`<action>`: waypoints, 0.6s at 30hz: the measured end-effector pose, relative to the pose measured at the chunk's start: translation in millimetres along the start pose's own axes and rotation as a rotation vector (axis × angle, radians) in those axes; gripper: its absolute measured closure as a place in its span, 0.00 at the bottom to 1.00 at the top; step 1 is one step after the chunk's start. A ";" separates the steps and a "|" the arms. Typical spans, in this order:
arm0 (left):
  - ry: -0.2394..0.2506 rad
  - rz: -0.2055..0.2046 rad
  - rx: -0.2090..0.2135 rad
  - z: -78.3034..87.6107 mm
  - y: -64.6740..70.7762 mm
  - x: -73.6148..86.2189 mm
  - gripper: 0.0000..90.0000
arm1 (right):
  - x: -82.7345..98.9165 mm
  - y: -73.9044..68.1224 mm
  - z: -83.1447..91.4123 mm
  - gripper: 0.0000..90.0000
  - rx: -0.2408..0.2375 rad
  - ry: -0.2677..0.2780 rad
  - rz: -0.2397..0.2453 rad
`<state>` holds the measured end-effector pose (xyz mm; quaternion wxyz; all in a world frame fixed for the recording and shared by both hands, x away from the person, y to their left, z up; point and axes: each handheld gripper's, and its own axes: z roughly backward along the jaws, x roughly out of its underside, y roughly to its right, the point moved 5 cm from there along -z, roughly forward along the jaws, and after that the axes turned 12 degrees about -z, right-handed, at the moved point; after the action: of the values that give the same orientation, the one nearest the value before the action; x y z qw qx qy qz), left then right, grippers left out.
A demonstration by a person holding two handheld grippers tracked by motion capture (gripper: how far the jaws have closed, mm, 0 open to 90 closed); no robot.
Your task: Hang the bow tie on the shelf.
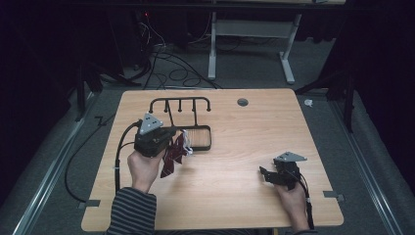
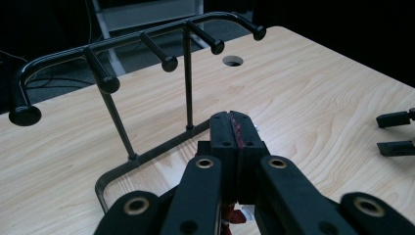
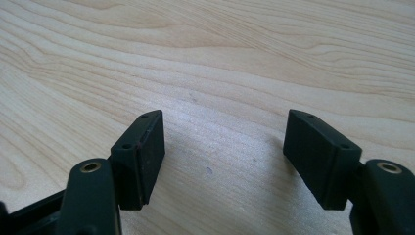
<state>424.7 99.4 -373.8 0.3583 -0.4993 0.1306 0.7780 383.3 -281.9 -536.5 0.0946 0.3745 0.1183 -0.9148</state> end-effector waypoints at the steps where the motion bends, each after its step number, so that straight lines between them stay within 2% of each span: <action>1: -0.001 0.000 0.002 -0.3 -0.2 -0.6 1.00 | 0.0 0.0 0.0 0.37 0.000 0.000 0.000; 18: -0.010 0.005 0.005 -10.1 -8.0 -11.7 1.00 | 0.0 0.0 0.0 0.37 -0.001 0.000 0.001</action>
<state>440.0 94.4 -367.1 0.3584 -0.4943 0.1321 0.7809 383.3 -281.9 -536.5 0.0951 0.3745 0.1187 -0.9147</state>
